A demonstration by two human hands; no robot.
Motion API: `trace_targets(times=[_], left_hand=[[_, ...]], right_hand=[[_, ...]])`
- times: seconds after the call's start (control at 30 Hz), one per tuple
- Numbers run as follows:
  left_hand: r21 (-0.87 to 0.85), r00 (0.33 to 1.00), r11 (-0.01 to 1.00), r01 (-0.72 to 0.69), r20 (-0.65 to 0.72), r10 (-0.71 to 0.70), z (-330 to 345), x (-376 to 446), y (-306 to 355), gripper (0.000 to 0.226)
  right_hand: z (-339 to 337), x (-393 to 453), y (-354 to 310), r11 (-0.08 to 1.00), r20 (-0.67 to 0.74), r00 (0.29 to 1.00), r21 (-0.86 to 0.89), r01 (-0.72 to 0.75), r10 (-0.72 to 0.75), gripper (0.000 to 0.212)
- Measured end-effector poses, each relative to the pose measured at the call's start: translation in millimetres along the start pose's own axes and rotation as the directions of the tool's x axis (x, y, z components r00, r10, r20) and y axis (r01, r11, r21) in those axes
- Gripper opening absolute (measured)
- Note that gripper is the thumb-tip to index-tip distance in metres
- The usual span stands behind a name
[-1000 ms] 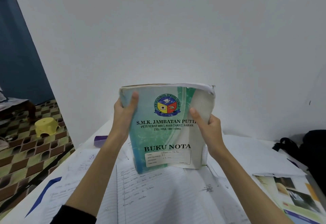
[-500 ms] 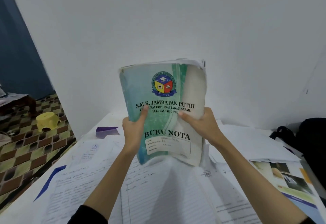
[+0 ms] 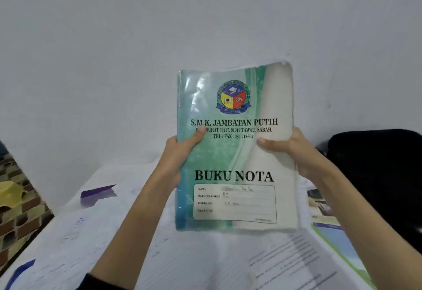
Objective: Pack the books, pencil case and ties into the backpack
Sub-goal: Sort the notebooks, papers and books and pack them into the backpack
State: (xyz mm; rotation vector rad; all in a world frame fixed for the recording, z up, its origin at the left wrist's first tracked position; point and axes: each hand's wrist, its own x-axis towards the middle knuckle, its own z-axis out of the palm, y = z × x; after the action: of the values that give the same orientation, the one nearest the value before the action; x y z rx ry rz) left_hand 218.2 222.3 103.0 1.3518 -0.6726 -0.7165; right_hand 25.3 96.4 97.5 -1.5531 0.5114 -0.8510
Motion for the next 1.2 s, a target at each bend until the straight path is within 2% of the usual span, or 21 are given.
trace_targets(times=[0.1,0.2,0.3,0.4,0.47,0.53,0.63,0.67,0.73,0.8,0.83,0.87,0.9,0.93,0.97,1.0,1.03,1.07,1.1,1.13,1.2], left_hand=[[-0.011,0.990,1.000,0.003,0.142,-0.001,46,15,-17,0.026],[0.100,0.979,0.993,-0.066,0.201,0.045,104,22,-36,0.025],[0.177,0.971,0.976,-0.126,0.224,0.084,146,21,-62,0.020],[0.312,0.935,0.943,-0.118,0.354,0.000,190,14,-92,0.019],[0.511,0.822,0.804,-0.305,0.568,-0.049,231,4,-113,0.013],[0.551,0.665,0.636,-0.541,0.743,-0.078,273,-17,-128,0.011],[0.416,0.447,0.597,-0.686,0.888,-0.105,346,-58,-143,0.044],[0.405,0.403,0.592,-0.696,0.904,-0.145,367,-69,-149,0.057],[0.431,0.377,0.542,-0.721,0.901,-0.215,401,-82,-165,0.070],[0.464,0.397,0.507,-0.726,0.886,-0.241,415,-84,-177,0.054],[0.484,0.427,0.535,-0.692,0.873,-0.238,417,-81,-182,0.040],[0.506,0.483,0.590,-0.629,0.849,-0.213,418,-79,-186,0.028],[0.528,0.574,0.652,-0.544,0.801,-0.170,415,-73,-189,0.021],[0.553,0.693,0.707,-0.440,0.710,-0.125,411,-66,-190,0.019],[0.567,0.827,0.773,-0.284,0.553,-0.102,408,-58,-190,0.022],[0.521,0.930,0.851,-0.069,0.342,-0.134,403,-46,-189,0.025],[0.384,0.965,0.912,0.146,0.147,-0.216,399,-34,-188,0.023],[0.195,0.950,0.934,0.300,0.022,-0.310,392,-20,-184,0.019],[0.019,0.929,0.930,0.367,-0.044,-0.366,385,-6,-177,0.014],[-0.092,0.920,0.922,0.377,-0.079,-0.384,379,10,-170,0.011],[-0.168,0.924,0.924,0.343,-0.114,-0.364,374,34,-150,0.008]], right_hand=[[-47,-21,2,0.998,-0.136,0.989,0.017,-0.058,0.060,0.025],[-106,-52,-2,0.997,-0.323,0.944,0.022,-0.071,0.074,0.028],[-166,-78,-14,0.999,-0.535,0.844,0.032,-0.033,0.045,0.021],[-237,-108,-26,0.998,-0.713,0.701,0.055,0.026,0.021,0.020],[-287,-127,-32,0.995,-0.767,0.641,0.073,0.065,0.015,0.026],[-326,-139,-37,0.992,-0.796,0.604,0.104,0.071,0.040,0.041],[-377,-153,-42,0.992,-0.799,0.599,0.109,0.068,0.046,0.032],[-391,-157,-42,0.993,-0.796,0.602,0.108,0.056,0.053,0.032],[-417,-163,-40,0.994,-0.778,0.625,0.106,0.037,0.060,0.030],[-438,-165,-36,0.994,-0.747,0.660,0.110,0.005,0.079,0.024],[-447,-164,-34,0.992,-0.725,0.681,0.125,-0.014,0.101,0.027],[-454,-164,-34,0.989,-0.698,0.706,0.141,-0.032,0.123,0.034],[-459,-162,-33,0.987,-0.671,0.728,0.154,-0.052,0.143,0.040],[-464,-159,-31,0.985,-0.649,0.746,0.163,-0.059,0.152,0.041],[-467,-156,-31,0.984,-0.628,0.763,0.169,-0.056,0.151,0.036],[-470,-152,-30,0.983,-0.608,0.779,0.177,-0.053,0.152,0.029],[-471,-149,-30,0.982,-0.595,0.789,0.181,-0.054,0.153,0.025],[-472,-146,-29,0.982,-0.582,0.798,0.180,-0.061,0.156,0.024],[-472,-144,-27,0.981,-0.565,0.809,0.181,-0.074,0.165,0.026],[-473,-142,-24,0.979,-0.547,0.817,0.179,-0.099,0.183,0.029],[-475,-141,-14,0.966,-0.513,0.820,0.180,-0.187,0.254,0.033]])
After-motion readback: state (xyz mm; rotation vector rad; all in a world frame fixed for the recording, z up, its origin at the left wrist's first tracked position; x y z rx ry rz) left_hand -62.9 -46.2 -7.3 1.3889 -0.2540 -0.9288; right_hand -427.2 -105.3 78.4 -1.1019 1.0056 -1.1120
